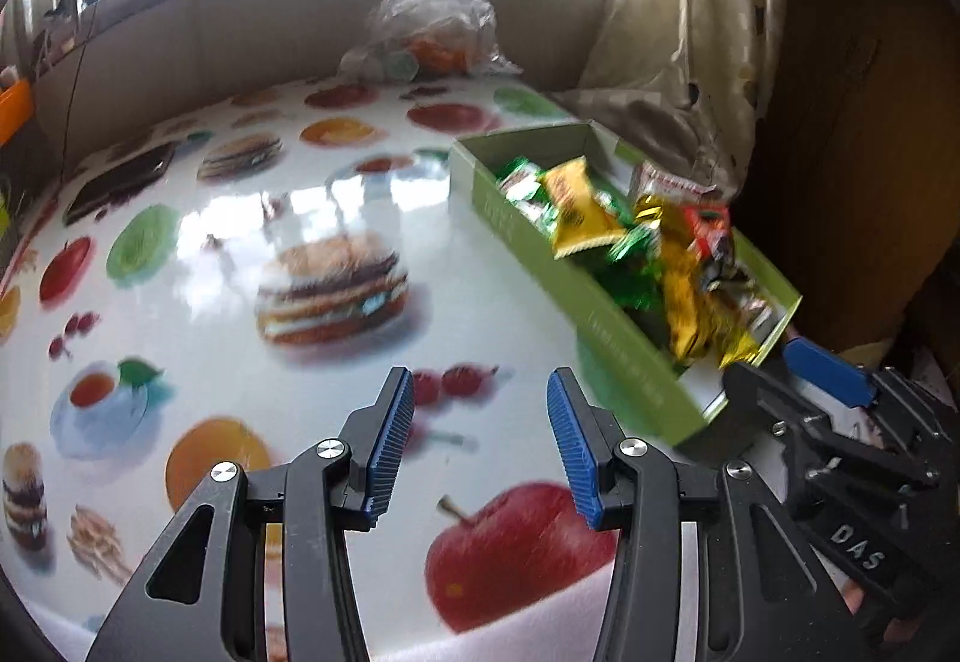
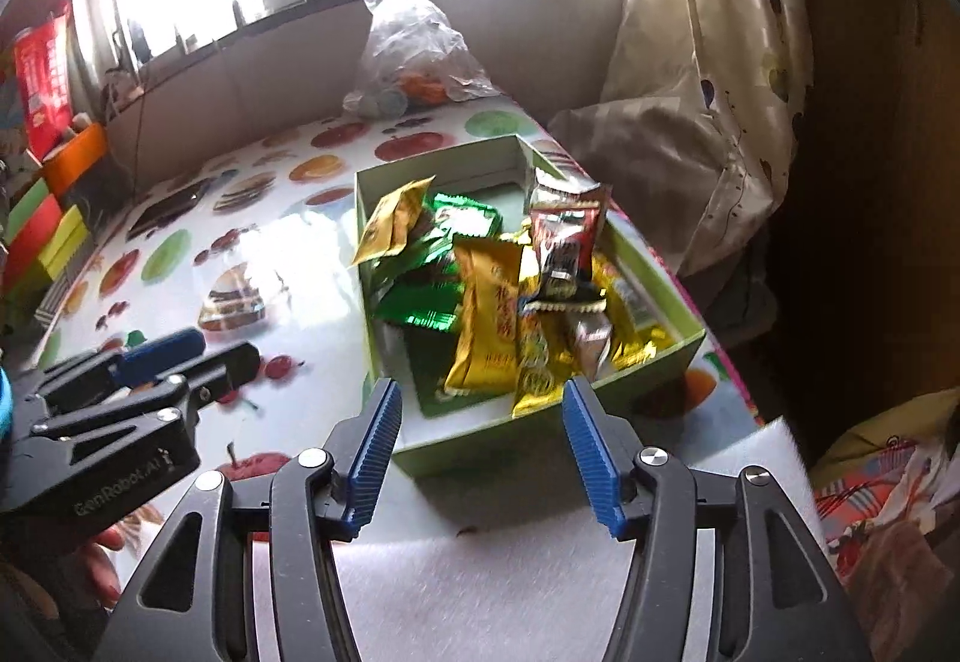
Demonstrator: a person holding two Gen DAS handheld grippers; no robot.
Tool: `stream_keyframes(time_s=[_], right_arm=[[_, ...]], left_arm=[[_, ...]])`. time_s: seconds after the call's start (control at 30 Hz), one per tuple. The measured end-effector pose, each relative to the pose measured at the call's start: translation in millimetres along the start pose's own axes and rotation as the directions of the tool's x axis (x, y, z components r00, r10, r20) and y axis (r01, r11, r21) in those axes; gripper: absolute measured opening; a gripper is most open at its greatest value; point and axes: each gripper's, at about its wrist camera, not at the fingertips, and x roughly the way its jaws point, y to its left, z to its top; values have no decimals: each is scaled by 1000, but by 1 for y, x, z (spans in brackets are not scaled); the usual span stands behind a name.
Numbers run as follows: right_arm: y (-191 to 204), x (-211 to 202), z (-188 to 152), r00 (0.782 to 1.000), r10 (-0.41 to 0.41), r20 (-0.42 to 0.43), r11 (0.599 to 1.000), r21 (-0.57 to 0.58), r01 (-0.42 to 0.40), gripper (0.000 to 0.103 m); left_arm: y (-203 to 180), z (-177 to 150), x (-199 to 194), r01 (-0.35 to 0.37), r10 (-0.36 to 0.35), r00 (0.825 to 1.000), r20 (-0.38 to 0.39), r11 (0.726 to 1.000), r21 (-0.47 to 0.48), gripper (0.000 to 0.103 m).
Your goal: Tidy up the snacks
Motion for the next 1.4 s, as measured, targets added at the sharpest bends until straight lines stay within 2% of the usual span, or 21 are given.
stream_keyframes(time_s=[0.13,0.3,0.4,0.6,0.87,1.4], right_arm=[[4,4,-12,1000,5,-30,1000,-4,-6,56],[11,4,-19,1000,-2,-27,1000,-28,2,59],[14,0,-25,1000,13,-12,999,-46,-13,59],[19,7,-36,999,14,-51,999,-52,-16,59],[23,18,-40,997,-10,-76,998,-68,5,59],[20,25,-40,996,0,-84,999,-47,-4,60]], left_arm=[[7,-14,1,-19,19,1000,-12,1000,-7,47],[13,-25,8,-53,52,998,-45,999,-12,47],[10,-28,7,-36,35,999,-39,999,-3,47],[9,-32,10,-46,45,998,-51,999,-8,47],[12,-36,14,-50,48,997,-66,998,-29,47],[11,-38,15,-61,59,996,-68,997,-36,47]])
